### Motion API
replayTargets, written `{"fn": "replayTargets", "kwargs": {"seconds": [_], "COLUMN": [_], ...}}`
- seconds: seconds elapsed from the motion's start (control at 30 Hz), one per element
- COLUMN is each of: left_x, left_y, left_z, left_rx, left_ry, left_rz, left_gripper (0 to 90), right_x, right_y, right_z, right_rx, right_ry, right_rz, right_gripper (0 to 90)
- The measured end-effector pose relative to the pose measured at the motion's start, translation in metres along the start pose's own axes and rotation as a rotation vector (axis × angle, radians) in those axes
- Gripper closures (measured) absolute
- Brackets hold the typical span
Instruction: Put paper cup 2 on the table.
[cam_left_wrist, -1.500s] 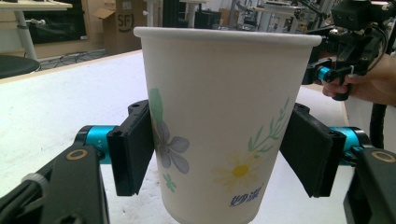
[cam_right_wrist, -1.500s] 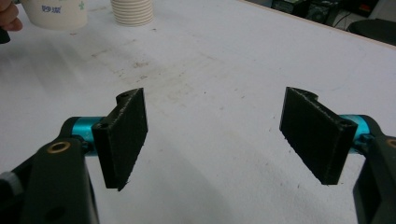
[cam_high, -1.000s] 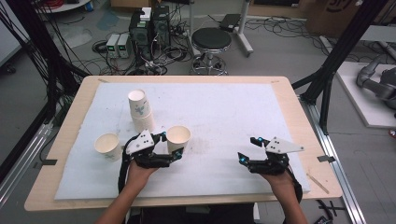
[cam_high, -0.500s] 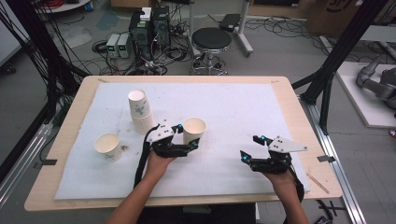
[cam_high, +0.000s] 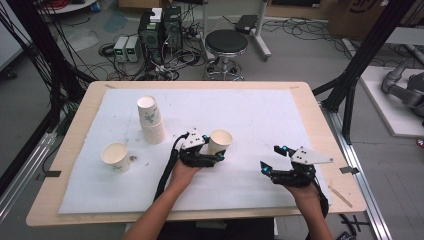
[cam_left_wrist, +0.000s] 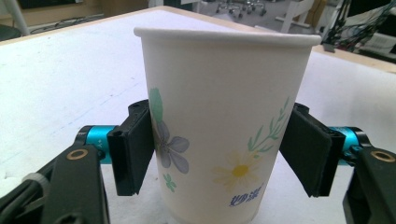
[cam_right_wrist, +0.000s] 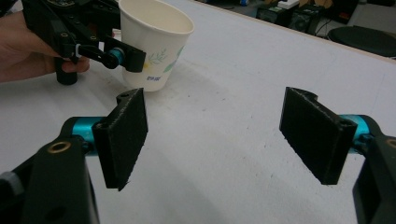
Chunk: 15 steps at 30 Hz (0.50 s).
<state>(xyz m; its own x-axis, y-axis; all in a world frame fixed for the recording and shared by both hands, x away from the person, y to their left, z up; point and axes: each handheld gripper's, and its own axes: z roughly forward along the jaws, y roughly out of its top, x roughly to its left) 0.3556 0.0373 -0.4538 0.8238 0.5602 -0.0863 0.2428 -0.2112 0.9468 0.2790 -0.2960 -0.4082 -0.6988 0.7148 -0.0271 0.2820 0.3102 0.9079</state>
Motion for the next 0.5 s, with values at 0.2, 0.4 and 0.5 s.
{"fn": "replayTargets", "kwargs": {"seconds": [0.2,0.4,0.5], "left_x": [-0.005,-0.007,-0.008], "left_y": [0.002,0.004,0.004], "left_z": [0.003,-0.004,-0.008], "left_rx": [0.111,0.161,0.188], "left_ry": [0.053,0.062,0.068], "left_rz": [0.038,0.051,0.059], "left_gripper": [31.5,31.3,31.2], "right_x": [0.001,0.001,0.002], "right_y": [0.000,0.000,0.000], "right_z": [0.000,0.000,-0.001], "right_rx": [0.004,0.007,0.006], "right_ry": [0.007,0.005,0.008], "right_rz": [0.003,-0.003,-0.003], "right_gripper": [24.0,24.1,24.1]}}
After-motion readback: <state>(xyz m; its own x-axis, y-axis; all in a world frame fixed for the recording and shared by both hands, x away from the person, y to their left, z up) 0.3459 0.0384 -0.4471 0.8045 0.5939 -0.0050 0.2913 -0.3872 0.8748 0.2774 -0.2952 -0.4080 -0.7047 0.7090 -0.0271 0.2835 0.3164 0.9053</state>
